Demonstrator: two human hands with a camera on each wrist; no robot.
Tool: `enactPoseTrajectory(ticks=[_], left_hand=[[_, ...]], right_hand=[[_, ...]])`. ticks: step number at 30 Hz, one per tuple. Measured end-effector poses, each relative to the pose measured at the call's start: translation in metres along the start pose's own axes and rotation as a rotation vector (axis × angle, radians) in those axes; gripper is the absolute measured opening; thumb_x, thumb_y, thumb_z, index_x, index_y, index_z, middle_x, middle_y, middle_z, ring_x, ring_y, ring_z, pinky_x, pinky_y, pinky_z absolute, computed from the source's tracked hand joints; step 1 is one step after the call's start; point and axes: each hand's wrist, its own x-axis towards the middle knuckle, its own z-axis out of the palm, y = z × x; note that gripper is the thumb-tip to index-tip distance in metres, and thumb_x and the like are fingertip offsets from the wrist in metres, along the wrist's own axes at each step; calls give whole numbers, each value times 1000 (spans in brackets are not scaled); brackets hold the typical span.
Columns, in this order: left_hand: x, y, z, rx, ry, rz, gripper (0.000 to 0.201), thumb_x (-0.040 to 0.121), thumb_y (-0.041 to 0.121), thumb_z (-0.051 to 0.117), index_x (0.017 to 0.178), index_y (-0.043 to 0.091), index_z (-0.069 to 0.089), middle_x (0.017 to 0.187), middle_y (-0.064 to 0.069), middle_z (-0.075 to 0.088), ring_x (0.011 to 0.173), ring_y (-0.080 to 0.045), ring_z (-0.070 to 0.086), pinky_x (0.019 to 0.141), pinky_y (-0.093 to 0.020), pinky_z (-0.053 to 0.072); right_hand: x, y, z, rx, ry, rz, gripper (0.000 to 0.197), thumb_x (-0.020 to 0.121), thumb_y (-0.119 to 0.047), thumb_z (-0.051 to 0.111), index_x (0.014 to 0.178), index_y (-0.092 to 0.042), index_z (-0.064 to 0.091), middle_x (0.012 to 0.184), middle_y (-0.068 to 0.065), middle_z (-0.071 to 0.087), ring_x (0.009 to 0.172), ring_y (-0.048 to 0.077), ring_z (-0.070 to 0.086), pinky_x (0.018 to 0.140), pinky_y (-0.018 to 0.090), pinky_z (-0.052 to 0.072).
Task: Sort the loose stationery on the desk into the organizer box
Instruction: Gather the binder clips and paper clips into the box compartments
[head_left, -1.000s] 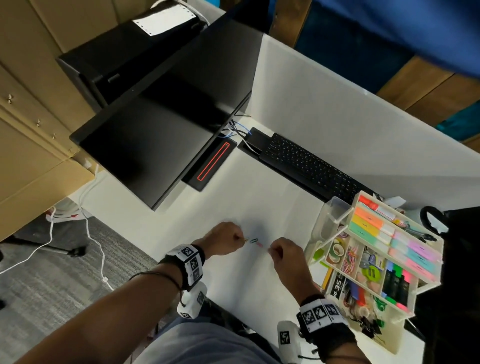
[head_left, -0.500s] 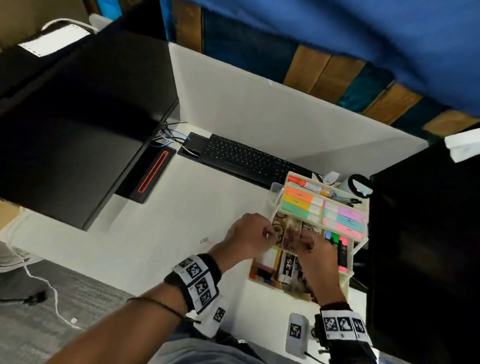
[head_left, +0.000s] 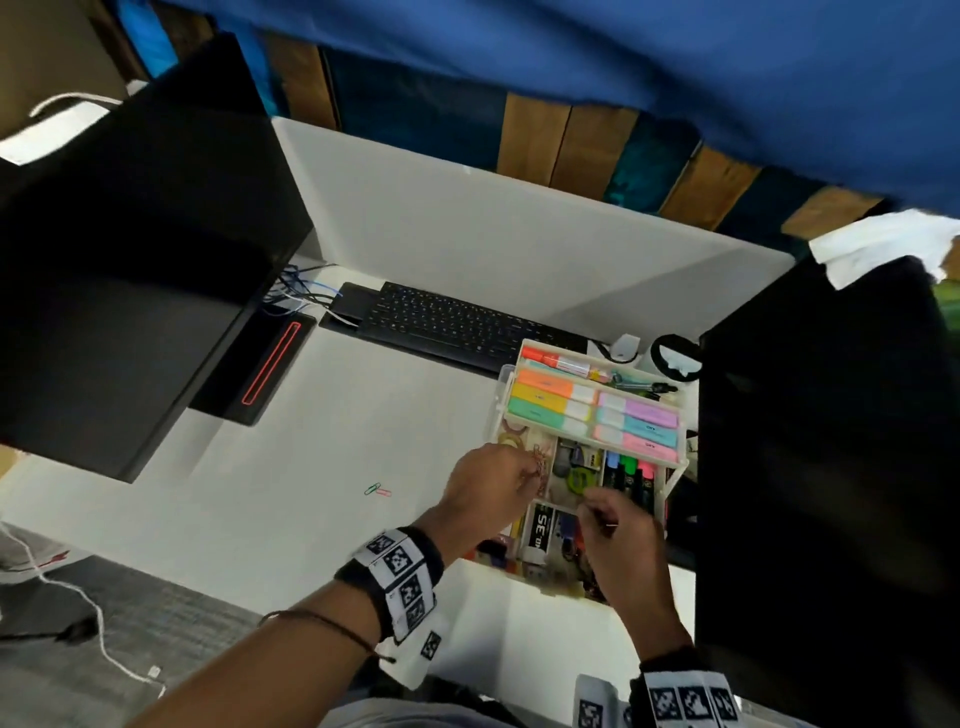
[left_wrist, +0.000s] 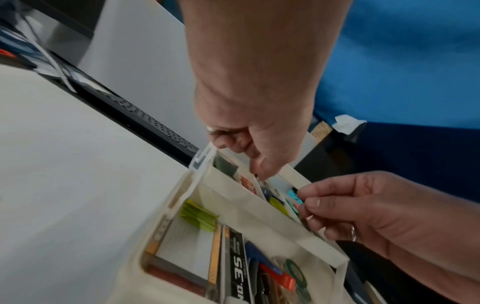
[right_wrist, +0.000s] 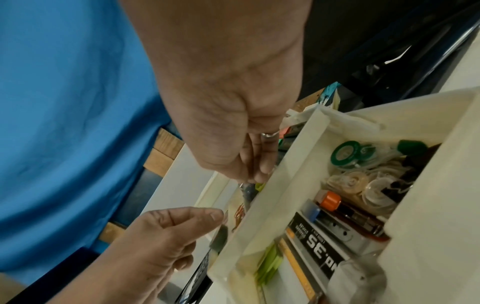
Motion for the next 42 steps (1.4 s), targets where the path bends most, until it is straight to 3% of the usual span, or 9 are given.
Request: enactPoseTrajectory(ticks=[5,11,14,18,21,26,30,36,42], left_hand=[[-37,-64,-15,-122,101,-115,13,90,20,69,100,27,76,75,18,55,66,-3,54,61,-16,41],[-80,-190,-15,31,35,-479,34,86,29,75,118,21,66,107,1,63,97,-20,68,81,-29,51],[-79,-217,-15,59,-73,-455,44,88,34,72,128,17,61,119,-4,59,110,-25,62,92,-36,51],[-71,-225,-11,68,-37,-393,30,89,33,69,115,19,67,116,-2,60,109,-25,62,86,-32,48],[-70,-223,-6,126,-48,-302,19,93,28,59,109,18,66,109,-3,64,100,-28,66,79,-37,54],[-67,-222,-12,166,-115,-252,20,90,28,56,108,18,57,103,-4,66,88,-30,68,71,-37,55],[-64,-226,-13,155,-153,-237,29,93,36,56,111,14,60,108,-7,64,89,-30,69,74,-37,55],[-60,-228,-20,201,-228,-216,38,94,44,58,103,7,64,106,-11,62,91,-34,68,74,-38,53],[-59,-229,-26,197,-270,-179,35,89,35,63,107,5,64,111,-14,60,94,-36,67,71,-36,46]], right_hand=[[-3,-32,27,-28,-93,-143,17,96,-18,72,110,-27,75,97,-16,74,86,-4,68,79,20,58],[3,-76,108,-131,-348,-347,18,91,-12,72,107,-18,74,90,-6,70,79,6,64,74,20,51],[12,-87,156,-230,-480,-367,19,89,-13,73,108,-14,72,93,1,69,80,11,59,78,22,48],[23,-96,204,-342,-534,-280,31,89,-11,74,119,-12,70,106,9,71,100,24,67,91,39,57],[28,-98,228,-410,-536,-255,37,87,-12,76,124,-11,69,109,12,73,106,29,68,94,39,56],[28,-93,248,-503,-463,-302,14,93,-24,69,97,-13,76,91,8,75,89,28,70,79,39,56],[28,-88,259,-545,-457,-307,33,95,-32,47,82,-16,73,81,3,72,78,26,69,70,36,52],[31,-103,254,-506,-552,-166,16,87,-31,72,86,-15,70,86,3,75,84,22,71,74,32,54],[25,-99,253,-612,-558,-181,27,87,-41,66,94,-15,64,93,3,72,91,26,69,78,35,53]])
